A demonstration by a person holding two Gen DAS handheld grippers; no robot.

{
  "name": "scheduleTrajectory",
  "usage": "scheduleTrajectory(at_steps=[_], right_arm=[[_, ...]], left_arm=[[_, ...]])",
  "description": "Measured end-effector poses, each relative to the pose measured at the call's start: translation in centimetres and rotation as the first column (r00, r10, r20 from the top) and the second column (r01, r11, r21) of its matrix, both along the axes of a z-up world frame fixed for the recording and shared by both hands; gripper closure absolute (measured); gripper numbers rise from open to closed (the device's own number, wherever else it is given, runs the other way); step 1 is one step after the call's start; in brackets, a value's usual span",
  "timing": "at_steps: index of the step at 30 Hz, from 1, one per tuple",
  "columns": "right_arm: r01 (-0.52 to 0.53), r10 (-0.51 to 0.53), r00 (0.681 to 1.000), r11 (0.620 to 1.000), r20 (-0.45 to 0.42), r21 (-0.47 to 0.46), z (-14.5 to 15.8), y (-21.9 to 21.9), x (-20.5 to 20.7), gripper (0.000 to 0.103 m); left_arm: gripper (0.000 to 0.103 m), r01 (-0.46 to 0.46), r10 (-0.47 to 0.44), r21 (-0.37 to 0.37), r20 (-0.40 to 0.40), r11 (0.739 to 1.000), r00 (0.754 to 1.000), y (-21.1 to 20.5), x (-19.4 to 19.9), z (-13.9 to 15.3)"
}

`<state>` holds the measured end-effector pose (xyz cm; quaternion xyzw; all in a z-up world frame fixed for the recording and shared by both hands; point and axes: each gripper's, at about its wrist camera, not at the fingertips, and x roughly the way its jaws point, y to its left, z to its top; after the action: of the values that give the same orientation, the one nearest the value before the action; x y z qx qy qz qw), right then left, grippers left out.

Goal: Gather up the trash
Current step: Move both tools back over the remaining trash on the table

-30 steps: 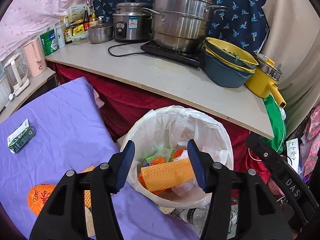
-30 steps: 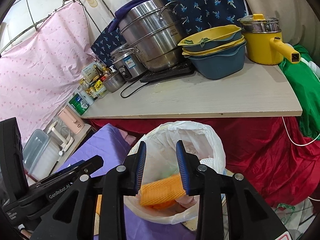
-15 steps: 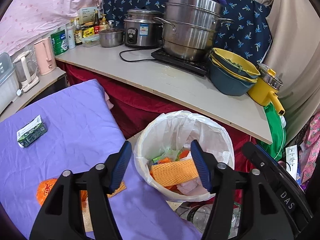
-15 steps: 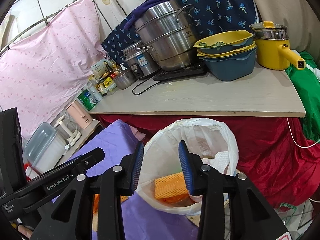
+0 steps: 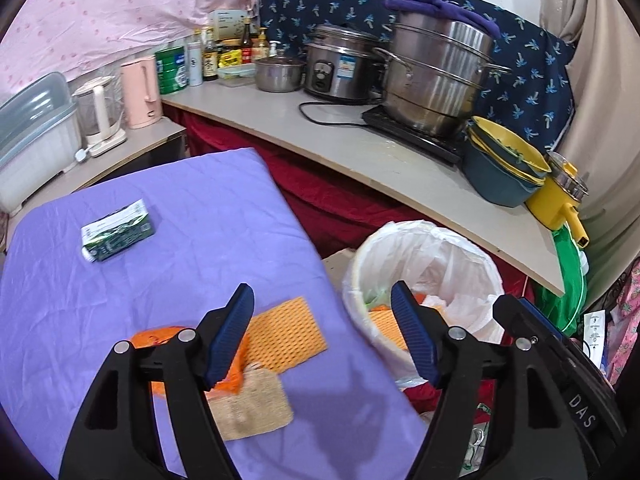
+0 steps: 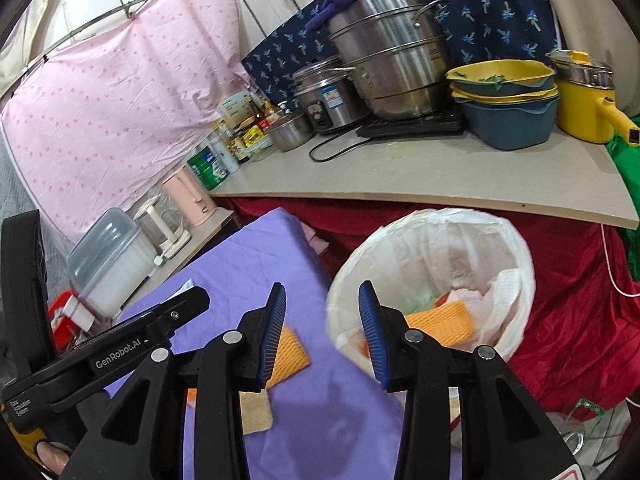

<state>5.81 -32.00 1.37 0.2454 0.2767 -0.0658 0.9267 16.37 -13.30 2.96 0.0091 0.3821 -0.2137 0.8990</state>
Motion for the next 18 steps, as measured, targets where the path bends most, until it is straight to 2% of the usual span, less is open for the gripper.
scheduleTrajectory(at_steps=[11,18], right_arm=[[-0.121,0.121,0.992,0.993,-0.042,-0.002,-0.8,6.0,1.6,0.065],[-0.161,0.161,0.984,0.987,-0.074,0.003,-1.9,8.5,1.8,0.064]], left_arm=[[0.031,-0.088,0.088,0.016,-0.017,0.996,0.996,5.8,-0.2,-1.2],[0.026,-0.131,0.132,0.02,-0.041,0.991,0.99,8.6,-0.3,-2.4]])
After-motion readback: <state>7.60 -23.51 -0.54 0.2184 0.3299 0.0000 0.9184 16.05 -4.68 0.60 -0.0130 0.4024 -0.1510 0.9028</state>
